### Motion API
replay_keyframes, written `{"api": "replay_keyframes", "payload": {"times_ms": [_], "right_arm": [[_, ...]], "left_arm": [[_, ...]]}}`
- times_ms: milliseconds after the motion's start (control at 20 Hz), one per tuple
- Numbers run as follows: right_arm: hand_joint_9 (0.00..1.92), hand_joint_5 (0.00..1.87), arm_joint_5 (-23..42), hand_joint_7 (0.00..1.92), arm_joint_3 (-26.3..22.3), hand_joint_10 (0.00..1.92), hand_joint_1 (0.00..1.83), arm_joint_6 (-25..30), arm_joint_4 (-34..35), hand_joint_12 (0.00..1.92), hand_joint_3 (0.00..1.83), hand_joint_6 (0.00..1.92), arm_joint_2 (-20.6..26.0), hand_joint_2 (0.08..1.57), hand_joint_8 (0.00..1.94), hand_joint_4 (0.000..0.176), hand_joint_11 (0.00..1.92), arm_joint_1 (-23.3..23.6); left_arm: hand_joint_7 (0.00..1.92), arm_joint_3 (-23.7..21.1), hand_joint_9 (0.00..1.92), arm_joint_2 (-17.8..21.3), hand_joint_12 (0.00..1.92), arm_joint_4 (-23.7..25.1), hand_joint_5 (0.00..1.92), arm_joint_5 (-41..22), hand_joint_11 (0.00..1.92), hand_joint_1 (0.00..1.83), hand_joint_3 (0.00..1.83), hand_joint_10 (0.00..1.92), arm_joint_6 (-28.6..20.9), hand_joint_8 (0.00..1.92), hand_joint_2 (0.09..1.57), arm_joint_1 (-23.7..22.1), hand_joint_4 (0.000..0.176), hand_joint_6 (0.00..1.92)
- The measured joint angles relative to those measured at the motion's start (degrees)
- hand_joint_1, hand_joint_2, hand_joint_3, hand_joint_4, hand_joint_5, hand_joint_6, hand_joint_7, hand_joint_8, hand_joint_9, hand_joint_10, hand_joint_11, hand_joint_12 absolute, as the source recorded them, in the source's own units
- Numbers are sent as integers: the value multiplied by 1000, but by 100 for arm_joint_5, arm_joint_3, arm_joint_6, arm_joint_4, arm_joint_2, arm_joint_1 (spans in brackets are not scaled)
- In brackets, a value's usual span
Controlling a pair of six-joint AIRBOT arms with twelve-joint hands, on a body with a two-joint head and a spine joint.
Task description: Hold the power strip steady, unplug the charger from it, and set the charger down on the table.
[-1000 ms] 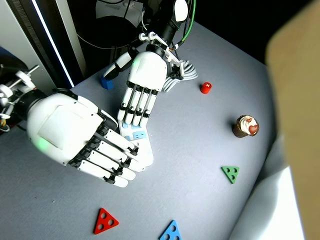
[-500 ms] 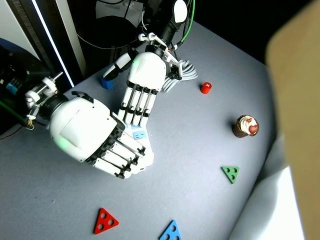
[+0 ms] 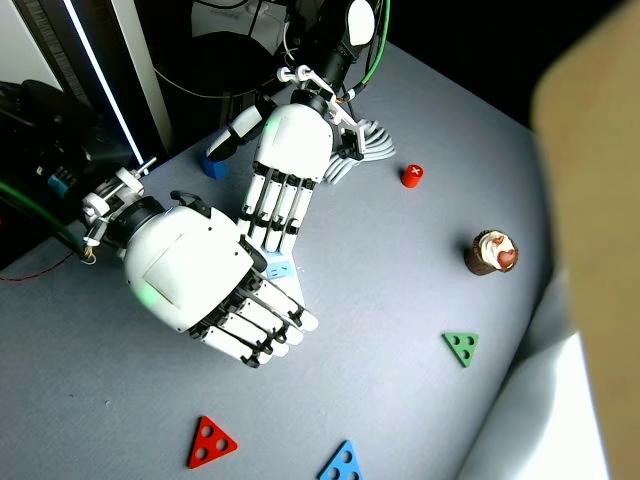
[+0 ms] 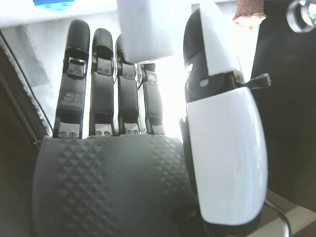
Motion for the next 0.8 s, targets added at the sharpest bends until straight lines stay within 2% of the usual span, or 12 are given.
{"api": "replay_keyframes", "payload": {"times_ms": [300, 550, 800], "right_arm": [[544, 486, 4, 514, 118, 15, 1098, 0, 450, 548, 2, 13, -44, 1100, 12, 0, 356, 216], [633, 518, -22, 594, -2, 22, 1120, -83, 870, 581, 0, 1, 31, 1076, 15, 0, 420, 319], [637, 542, -39, 602, -20, 12, 1105, -87, 933, 592, 0, 10, 46, 1083, 10, 0, 413, 321]], "left_arm": [[101, 7, 89, 0, 87, 2, 88, 4, 69, 0, 0, 5, -2, 3, 1030, 0, 0, 2], [78, 7, 59, 0, 71, 7, 71, 13, 37, 0, 0, 0, -2, 0, 1030, 0, 0, 0], [74, 7, 62, 0, 75, 17, 68, 33, 51, 0, 0, 2, -2, 0, 1027, 0, 0, 0]]}}
